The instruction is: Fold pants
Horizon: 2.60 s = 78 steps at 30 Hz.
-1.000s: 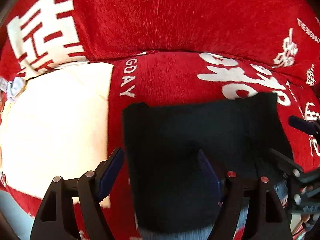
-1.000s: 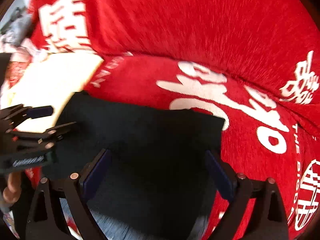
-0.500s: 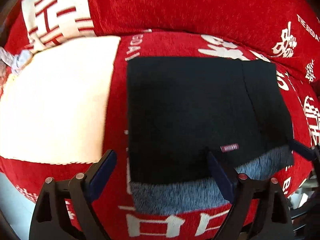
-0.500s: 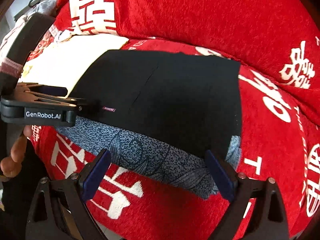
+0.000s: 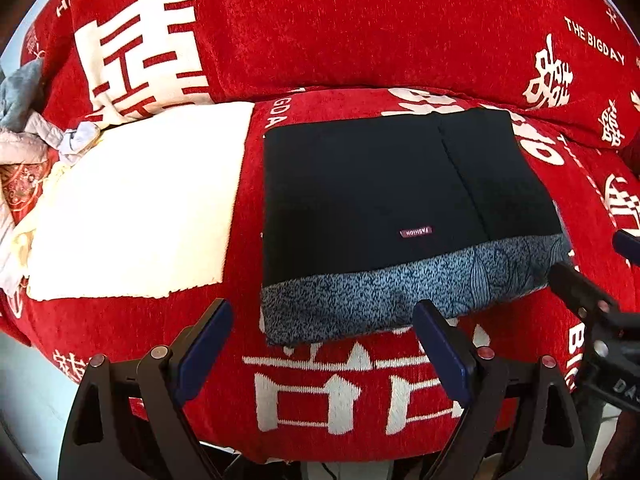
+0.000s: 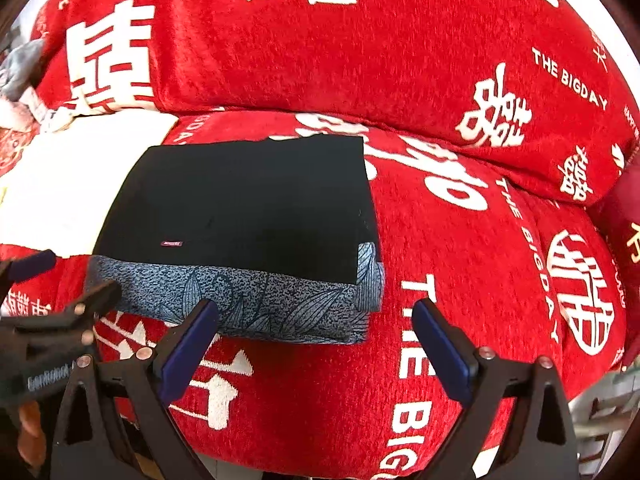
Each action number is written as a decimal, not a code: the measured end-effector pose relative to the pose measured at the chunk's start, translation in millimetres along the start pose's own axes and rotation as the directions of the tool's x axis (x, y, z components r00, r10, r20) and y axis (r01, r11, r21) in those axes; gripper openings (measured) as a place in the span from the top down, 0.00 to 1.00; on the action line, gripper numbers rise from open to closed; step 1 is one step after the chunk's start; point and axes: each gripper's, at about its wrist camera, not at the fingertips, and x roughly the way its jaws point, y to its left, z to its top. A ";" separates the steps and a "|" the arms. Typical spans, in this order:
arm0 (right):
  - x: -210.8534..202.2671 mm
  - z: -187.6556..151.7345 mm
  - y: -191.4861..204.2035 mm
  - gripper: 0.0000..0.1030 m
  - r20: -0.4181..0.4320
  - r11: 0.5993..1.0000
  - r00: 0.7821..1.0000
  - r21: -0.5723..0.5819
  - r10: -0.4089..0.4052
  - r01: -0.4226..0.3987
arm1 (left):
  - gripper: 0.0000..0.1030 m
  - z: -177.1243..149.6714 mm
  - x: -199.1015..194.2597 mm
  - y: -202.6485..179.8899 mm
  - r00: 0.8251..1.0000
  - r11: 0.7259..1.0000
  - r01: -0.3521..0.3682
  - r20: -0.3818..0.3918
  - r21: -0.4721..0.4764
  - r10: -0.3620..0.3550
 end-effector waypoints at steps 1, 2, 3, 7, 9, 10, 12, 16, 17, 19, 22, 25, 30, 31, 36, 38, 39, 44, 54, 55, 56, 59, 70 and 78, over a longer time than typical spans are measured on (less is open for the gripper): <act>1.3 -0.5 1.3 0.05 -0.008 1.000 1.000 0.002 -0.004 0.004 | 0.11 -1.7 -1.3 -1.1 1.000 1.000 -0.010 0.005 0.004 0.010; 2.0 -0.3 2.0 0.05 -0.012 1.000 1.000 0.003 -0.002 0.002 | 0.11 -3.4 -2.4 -2.7 1.000 1.000 -0.014 0.008 0.004 0.014; 2.1 -0.2 3.2 0.05 -0.013 1.000 1.000 0.004 0.001 -0.001 | 0.11 -3.5 -2.7 -3.0 1.000 1.000 -0.017 0.009 0.002 0.017; 1.8 1.5 9.0 0.05 -0.020 1.000 1.000 -0.003 -0.023 0.022 | 0.11 -6.1 -6.4 4.6 1.000 0.998 -0.015 0.026 -0.055 0.016; 1.7 2.7 10.5 0.05 -0.024 0.999 0.999 -0.002 -0.032 0.032 | 0.11 -7.9 -9.2 7.6 0.999 0.997 -0.027 0.043 -0.074 0.030; 2.0 3.1 11.0 0.05 -0.028 0.999 0.999 0.000 -0.033 0.033 | 0.11 -7.5 -8.5 7.9 0.999 0.997 -0.029 0.038 -0.067 0.031; 3.2 3.9 11.7 0.05 -0.037 0.999 0.999 0.009 -0.034 0.034 | 0.11 -6.3 -5.4 6.9 0.999 0.998 -0.046 0.015 -0.039 0.046; 8.2 4.5 12.4 0.05 -0.061 0.999 0.998 0.023 -0.034 0.036 | 0.11 -6.1 -5.3 5.7 1.000 1.000 -0.018 0.011 -0.016 0.018; 9.3 4.6 12.3 0.05 -0.065 0.999 0.997 0.023 -0.035 0.037 | 0.11 -5.9 -5.7 5.6 1.000 1.000 -0.014 0.010 -0.015 0.014; 11.2 4.6 12.8 0.05 -0.074 0.999 0.996 0.023 -0.040 0.042 | 0.11 -6.0 -6.1 5.1 1.000 1.000 -0.015 0.008 -0.014 0.015; 12.6 5.8 13.7 0.05 -0.083 0.999 0.996 0.026 -0.041 0.043 | 0.11 -5.0 -5.5 3.7 1.000 1.000 -0.005 0.011 0.000 0.005; 14.3 6.7 13.8 0.05 -0.089 0.999 0.995 0.024 -0.045 0.047 | 0.11 -3.2 -3.5 4.4 1.000 1.000 0.001 0.010 -0.002 -0.001; 18.2 7.8 15.3 0.05 -0.101 0.998 0.994 0.024 -0.049 0.051 | 0.11 -1.9 -1.3 6.0 1.000 1.000 0.016 0.005 -0.014 -0.016; 18.7 7.9 15.7 0.05 -0.102 0.998 0.994 0.023 -0.049 0.052 | 0.11 -2.1 -1.1 5.7 1.000 1.000 0.015 0.005 -0.016 -0.015; 20.3 7.8 18.4 0.05 -0.106 0.999 0.993 0.013 -0.049 0.051 | 0.11 -3.6 0.7 6.7 1.000 1.000 0.013 -0.001 -0.023 -0.013; 20.6 7.9 19.4 0.05 -0.107 0.999 0.993 0.012 -0.048 0.050 | 0.11 -3.5 1.4 8.0 1.000 1.000 0.013 -0.002 -0.022 -0.013; 20.6 7.8 19.5 0.05 -0.107 0.999 0.993 0.011 -0.049 0.050 | 0.11 -3.6 1.5 8.3 1.000 1.000 0.012 -0.002 -0.022 -0.012; 20.7 7.6 19.8 0.05 -0.108 0.999 0.993 0.013 -0.047 0.049 | 0.11 -3.1 1.4 9.5 1.000 1.000 0.014 -0.001 -0.016 -0.014; 17.4 5.3 16.6 0.05 -0.101 0.999 0.994 0.017 -0.037 0.039 | 0.11 -5.0 -3.0 2.7 1.000 1.000 0.008 0.000 -0.014 -0.008; 17.2 5.3 16.7 0.05 -0.100 0.999 0.994 0.017 -0.037 0.039 | 0.11 -5.2 -3.6 2.2 1.000 1.000 0.007 0.001 -0.014 -0.007; 16.8 5.3 16.6 0.05 -0.099 0.999 0.994 0.017 -0.038 0.039 | 0.11 -5.2 -4.0 2.1 1.000 1.000 0.008 0.001 -0.014 -0.008; 15.6 5.2 15.0 0.05 -0.096 0.999 0.995 0.017 -0.033 0.035 | 0.11 -5.6 -4.7 2.1 1.000 1.000 0.007 0.001 -0.016 -0.007; 13.8 4.8 13.1 0.05 -0.094 0.999 0.995 0.017 -0.029 0.031 | 0.11 -6.4 -6.9 1.7 1.000 1.000 0.004 0.002 -0.017 -0.004; 13.6 3.7 12.0 0.05 -0.093 0.999 0.995 0.014 -0.028 0.029 | 0.11 -6.2 -10.4 1.2 1.000 1.000 0.004 0.006 -0.010 -0.004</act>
